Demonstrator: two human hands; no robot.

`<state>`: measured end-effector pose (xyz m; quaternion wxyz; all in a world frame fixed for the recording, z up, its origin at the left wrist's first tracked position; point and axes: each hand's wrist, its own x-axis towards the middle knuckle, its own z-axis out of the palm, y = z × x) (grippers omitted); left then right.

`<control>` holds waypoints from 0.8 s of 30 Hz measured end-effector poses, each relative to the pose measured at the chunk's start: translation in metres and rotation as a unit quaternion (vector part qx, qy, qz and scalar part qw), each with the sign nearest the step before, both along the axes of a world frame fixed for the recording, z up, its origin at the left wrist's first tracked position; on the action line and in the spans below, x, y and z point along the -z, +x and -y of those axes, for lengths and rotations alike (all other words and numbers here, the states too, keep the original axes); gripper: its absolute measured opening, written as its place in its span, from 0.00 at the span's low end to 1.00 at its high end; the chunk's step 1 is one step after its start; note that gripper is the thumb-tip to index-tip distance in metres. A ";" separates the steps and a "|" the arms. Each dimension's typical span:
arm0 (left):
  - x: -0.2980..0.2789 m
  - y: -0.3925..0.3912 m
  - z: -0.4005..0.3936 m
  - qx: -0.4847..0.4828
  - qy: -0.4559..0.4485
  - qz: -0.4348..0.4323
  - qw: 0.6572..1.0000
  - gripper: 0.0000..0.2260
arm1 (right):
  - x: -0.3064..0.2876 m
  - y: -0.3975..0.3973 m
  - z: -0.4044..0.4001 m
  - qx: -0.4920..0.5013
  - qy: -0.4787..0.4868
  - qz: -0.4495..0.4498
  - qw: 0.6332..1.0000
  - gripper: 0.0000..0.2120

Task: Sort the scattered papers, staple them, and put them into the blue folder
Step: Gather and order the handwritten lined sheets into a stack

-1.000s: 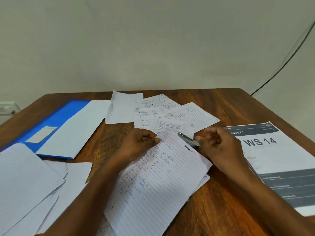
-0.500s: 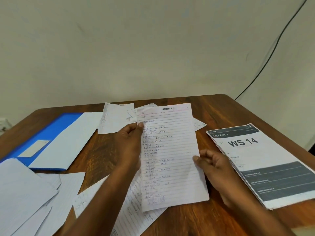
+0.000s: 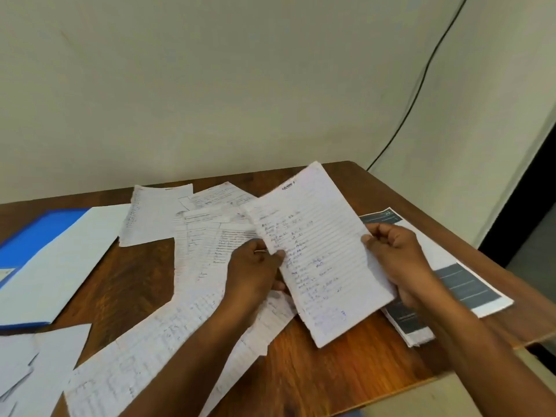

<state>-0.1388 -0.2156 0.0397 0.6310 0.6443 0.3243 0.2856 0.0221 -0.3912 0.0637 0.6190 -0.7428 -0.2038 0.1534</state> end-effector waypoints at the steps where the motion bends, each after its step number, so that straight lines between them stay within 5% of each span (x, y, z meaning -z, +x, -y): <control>1: 0.000 0.008 0.007 0.016 0.002 -0.010 1.000 0.04 | -0.002 0.008 0.007 0.006 -0.012 0.004 1.000 0.08; 15: 0.009 0.110 0.056 0.117 -0.028 -0.040 0.992 0.15 | 0.012 0.101 0.075 0.108 -0.093 -0.009 0.990 0.07; 24: 0.019 0.131 0.058 0.097 0.066 -0.095 0.989 0.29 | 0.040 0.128 0.081 0.138 -0.170 0.069 0.973 0.12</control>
